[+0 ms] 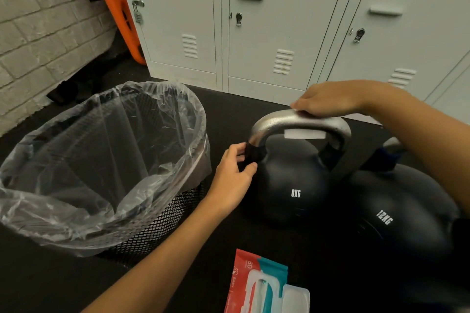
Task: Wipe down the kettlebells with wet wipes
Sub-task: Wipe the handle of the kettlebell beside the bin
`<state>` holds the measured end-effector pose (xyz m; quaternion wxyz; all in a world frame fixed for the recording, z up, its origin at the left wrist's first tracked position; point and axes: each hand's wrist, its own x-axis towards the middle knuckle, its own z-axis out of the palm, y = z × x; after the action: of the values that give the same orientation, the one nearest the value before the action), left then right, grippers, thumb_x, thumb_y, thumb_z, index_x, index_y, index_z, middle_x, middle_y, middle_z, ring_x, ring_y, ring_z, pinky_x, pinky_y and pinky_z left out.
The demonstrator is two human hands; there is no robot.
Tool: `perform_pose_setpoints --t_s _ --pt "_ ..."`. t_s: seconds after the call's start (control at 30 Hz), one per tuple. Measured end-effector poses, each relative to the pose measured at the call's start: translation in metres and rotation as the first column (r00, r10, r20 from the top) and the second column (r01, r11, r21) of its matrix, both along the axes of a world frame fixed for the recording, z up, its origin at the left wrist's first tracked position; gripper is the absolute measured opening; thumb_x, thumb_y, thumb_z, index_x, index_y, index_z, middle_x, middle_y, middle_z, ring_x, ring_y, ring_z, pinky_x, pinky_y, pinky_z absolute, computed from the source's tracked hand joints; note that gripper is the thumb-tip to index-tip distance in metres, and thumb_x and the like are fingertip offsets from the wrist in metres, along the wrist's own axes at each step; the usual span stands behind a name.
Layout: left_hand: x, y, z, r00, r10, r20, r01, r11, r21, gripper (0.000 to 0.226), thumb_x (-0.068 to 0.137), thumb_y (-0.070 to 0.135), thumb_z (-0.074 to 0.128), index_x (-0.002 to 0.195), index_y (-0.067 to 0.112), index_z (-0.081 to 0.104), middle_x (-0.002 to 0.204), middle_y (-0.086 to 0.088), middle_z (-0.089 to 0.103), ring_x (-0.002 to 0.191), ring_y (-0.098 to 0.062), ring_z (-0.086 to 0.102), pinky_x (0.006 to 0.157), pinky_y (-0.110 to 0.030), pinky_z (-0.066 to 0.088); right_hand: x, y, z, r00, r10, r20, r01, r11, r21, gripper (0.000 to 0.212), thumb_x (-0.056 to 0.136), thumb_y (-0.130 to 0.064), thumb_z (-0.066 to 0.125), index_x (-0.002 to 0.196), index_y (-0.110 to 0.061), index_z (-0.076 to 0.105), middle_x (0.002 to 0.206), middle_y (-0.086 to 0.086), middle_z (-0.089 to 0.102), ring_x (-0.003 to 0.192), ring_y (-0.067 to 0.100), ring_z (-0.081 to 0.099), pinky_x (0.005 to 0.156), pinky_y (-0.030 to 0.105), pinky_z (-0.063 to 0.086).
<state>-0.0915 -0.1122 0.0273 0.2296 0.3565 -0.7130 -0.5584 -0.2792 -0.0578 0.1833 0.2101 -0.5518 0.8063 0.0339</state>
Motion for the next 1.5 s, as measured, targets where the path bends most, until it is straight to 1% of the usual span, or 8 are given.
perform_pose_setpoints --t_s 0.33,0.53,0.77,1.07,1.17,1.27,1.33,1.5 --pt "-0.015 0.008 0.015 0.99 0.095 0.103 -0.09 0.995 -0.052 0.031 0.084 0.009 0.058 0.108 0.024 0.046 0.117 0.002 0.05 0.108 -0.014 0.053 0.096 -0.036 0.045 0.048 -0.013 -0.048 0.784 0.371 -0.497 -0.492 0.86 -0.134 0.044 0.105 -0.042 0.024 0.126 -0.026 0.06 0.122 -0.003 0.062 0.114 0.019 0.057 0.099 0.04 0.041" --pt "-0.023 0.01 0.021 0.972 0.2 0.123 -0.197 0.98 -0.031 0.023 0.087 0.008 0.056 0.103 0.022 0.046 0.113 -0.001 0.054 0.099 -0.015 0.055 0.087 -0.03 0.045 -0.008 0.031 -0.055 0.815 0.392 -0.426 -0.572 0.658 -0.49 0.045 0.1 -0.042 0.037 0.134 -0.025 0.061 0.137 -0.002 0.061 0.113 0.023 0.064 0.1 0.039 0.044" --pt "-0.026 0.018 0.019 0.957 0.289 0.017 -0.289 0.954 0.08 0.027 0.088 0.007 0.056 0.107 0.023 0.047 0.116 0.001 0.053 0.102 -0.011 0.053 0.083 -0.022 0.04 -0.032 0.058 -0.059 0.853 0.385 -0.353 -0.521 0.567 -0.638 0.041 0.101 -0.036 0.045 0.133 -0.015 0.059 0.137 0.001 0.057 0.11 0.026 0.063 0.103 0.034 0.041" --pt "-0.014 0.018 0.006 0.979 0.196 -0.053 -0.192 0.978 0.08 0.034 0.086 0.004 0.055 0.113 0.024 0.052 0.12 0.006 0.053 0.114 -0.005 0.049 0.094 -0.024 0.04 0.034 -0.008 -0.062 0.574 0.525 -0.629 -0.762 0.624 -0.173 0.043 0.097 -0.032 0.032 0.109 -0.03 0.073 0.113 -0.005 0.071 0.112 0.02 0.065 0.11 0.042 0.037" --pt "-0.013 0.017 0.004 0.975 0.21 -0.071 -0.203 0.975 0.095 0.039 0.086 0.003 0.054 0.119 0.024 0.053 0.122 0.006 0.055 0.113 -0.004 0.05 0.096 -0.022 0.039 0.043 -0.024 -0.057 0.693 0.46 -0.555 -0.627 0.765 -0.147 0.035 0.102 -0.041 0.035 0.116 -0.038 0.067 0.119 -0.011 0.067 0.115 0.016 0.059 0.113 0.036 0.031" --pt "-0.012 0.017 0.005 0.971 0.216 -0.099 -0.201 0.97 0.138 0.041 0.085 0.002 0.055 0.119 0.025 0.054 0.123 0.007 0.055 0.111 -0.003 0.05 0.092 -0.017 0.037 0.032 -0.023 -0.039 0.942 0.274 -0.196 -0.327 0.883 -0.337 0.027 0.098 -0.039 0.05 0.109 -0.034 0.074 0.105 -0.02 0.072 0.089 0.001 0.064 0.082 0.019 0.048" --pt "-0.011 0.017 0.005 0.974 0.202 -0.102 -0.185 0.97 0.155 0.043 0.086 0.002 0.055 0.122 0.025 0.053 0.124 0.008 0.054 0.112 -0.002 0.049 0.092 -0.017 0.036 0.022 -0.012 -0.032 0.977 0.211 -0.013 -0.2 0.905 -0.376 0.025 0.098 -0.035 0.055 0.111 -0.031 0.075 0.079 -0.04 0.065 0.068 -0.011 0.06 0.062 0.008 0.042" --pt "-0.009 0.018 0.005 0.976 0.185 -0.111 -0.166 0.973 0.161 0.044 0.087 0.004 0.055 0.123 0.027 0.052 0.126 0.009 0.053 0.115 -0.002 0.047 0.095 -0.02 0.036 -0.007 0.031 -0.029 0.974 0.163 0.159 -0.056 0.849 -0.525 0.028 0.09 -0.046 0.061 0.116 -0.041 0.07 0.112 -0.03 0.067 0.105 -0.016 0.057 0.09 0.006 0.042"
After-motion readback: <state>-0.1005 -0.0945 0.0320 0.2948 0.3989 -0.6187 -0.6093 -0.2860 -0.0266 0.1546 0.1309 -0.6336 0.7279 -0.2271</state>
